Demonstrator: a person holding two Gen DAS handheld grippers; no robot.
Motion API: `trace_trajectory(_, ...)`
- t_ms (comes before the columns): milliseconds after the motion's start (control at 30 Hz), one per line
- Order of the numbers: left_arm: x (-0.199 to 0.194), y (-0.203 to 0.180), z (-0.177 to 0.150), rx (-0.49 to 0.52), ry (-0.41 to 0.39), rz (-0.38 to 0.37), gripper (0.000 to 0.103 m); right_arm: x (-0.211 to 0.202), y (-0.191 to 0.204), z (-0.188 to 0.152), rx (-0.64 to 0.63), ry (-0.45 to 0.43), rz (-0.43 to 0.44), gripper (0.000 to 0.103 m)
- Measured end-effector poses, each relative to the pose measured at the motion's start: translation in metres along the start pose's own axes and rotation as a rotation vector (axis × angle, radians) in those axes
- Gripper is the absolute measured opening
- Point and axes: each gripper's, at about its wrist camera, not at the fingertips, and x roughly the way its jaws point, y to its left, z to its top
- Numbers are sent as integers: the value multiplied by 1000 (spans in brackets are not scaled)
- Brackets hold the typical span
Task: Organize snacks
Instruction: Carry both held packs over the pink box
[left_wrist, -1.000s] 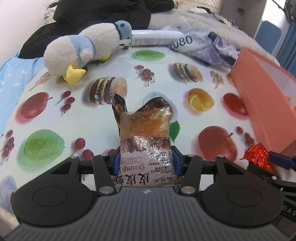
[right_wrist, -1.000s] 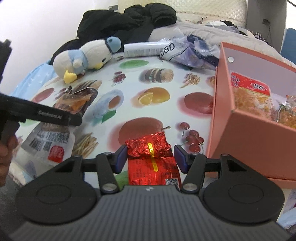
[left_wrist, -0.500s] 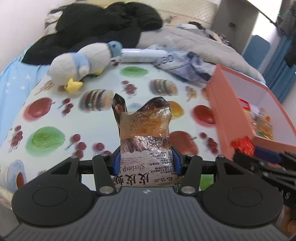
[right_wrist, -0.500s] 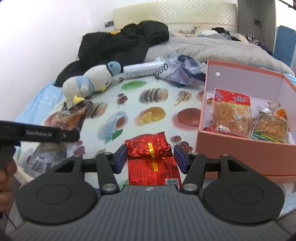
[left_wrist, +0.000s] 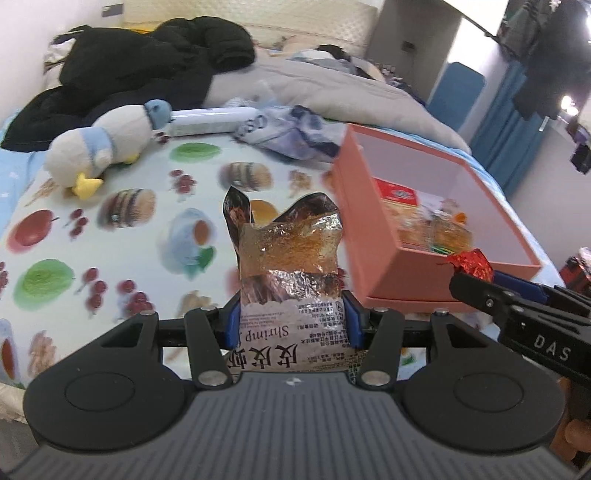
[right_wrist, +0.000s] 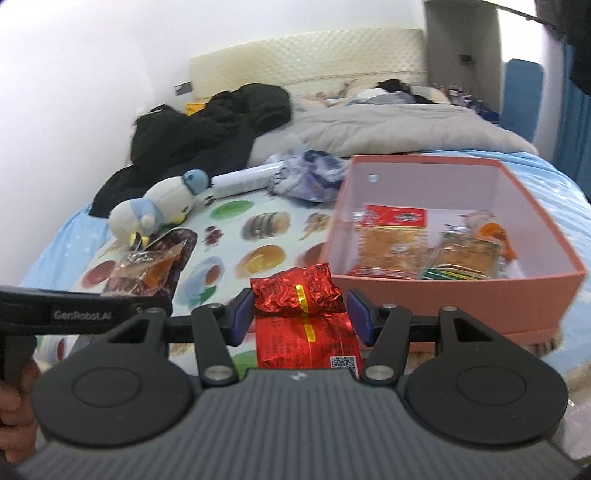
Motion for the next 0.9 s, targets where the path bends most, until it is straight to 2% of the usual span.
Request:
trace_trajectory(600,-9,-95,2,98,-3,-177,58,-66,-57,4,69,-59,-111,58)
trace_trajectory(900,20,-130,15,160,18,-233,58,-66,-86,6,110,-71,-139,58)
